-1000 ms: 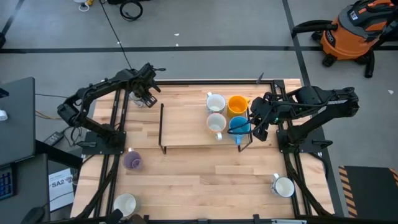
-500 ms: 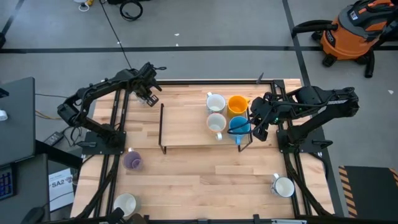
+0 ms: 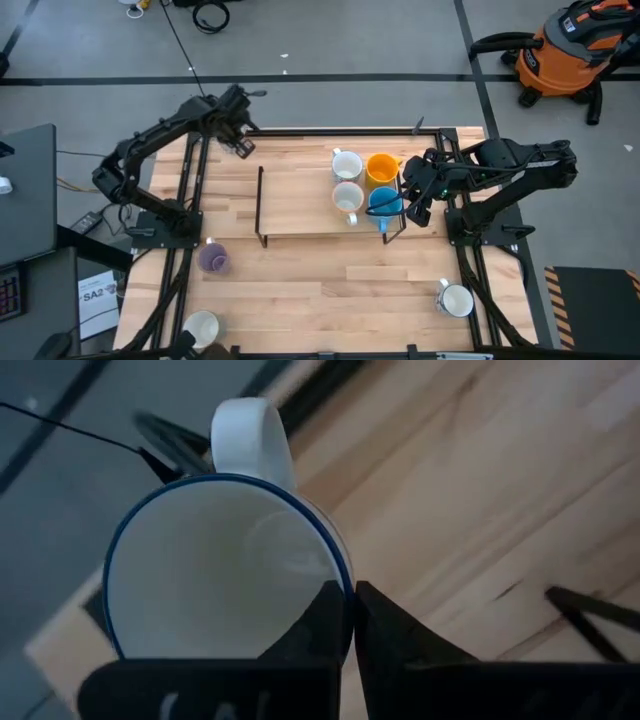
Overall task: Place coffee mugs
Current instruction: Put the top blue patterned mug on the shelf
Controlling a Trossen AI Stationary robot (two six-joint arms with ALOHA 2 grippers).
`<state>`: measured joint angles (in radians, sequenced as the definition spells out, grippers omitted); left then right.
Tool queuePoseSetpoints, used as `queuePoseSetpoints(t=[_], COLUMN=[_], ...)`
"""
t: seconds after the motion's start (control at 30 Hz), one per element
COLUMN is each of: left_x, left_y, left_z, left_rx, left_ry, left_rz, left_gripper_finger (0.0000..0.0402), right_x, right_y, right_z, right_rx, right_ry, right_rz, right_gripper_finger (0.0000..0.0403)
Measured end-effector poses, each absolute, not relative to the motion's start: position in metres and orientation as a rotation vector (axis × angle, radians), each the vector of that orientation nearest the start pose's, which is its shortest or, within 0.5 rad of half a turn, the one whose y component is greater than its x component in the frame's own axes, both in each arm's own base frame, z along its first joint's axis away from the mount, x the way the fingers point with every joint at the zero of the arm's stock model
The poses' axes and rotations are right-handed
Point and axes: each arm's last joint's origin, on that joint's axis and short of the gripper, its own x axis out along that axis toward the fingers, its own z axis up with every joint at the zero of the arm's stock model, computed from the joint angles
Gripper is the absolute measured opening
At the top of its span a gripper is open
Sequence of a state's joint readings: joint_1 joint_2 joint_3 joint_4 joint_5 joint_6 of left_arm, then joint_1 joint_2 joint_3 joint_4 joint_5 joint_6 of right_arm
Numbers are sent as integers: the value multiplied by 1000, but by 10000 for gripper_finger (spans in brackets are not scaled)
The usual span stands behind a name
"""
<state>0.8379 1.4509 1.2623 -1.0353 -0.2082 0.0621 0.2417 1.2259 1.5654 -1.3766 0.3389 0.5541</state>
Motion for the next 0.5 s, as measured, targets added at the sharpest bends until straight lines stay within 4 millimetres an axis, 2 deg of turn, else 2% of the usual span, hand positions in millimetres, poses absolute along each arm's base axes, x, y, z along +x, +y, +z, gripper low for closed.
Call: queuePoseSetpoints(t=[0.23, 0.37, 0.5], left_x=[188, 192, 198], left_y=[195, 177, 152], left_z=[365, 406, 437], left_rx=[-323, -339, -356], left_ry=[1082, 962, 865], left_rz=[900, 902, 868], left_gripper_finger=[17, 17, 17], right_x=[187, 187, 187], right_y=[36, 36, 36], right_z=[408, 408, 408], right_rx=[211, 211, 211], right_ry=[930, 930, 930], right_rz=[-356, -356, -355], right_gripper_finger=[122, 122, 122])
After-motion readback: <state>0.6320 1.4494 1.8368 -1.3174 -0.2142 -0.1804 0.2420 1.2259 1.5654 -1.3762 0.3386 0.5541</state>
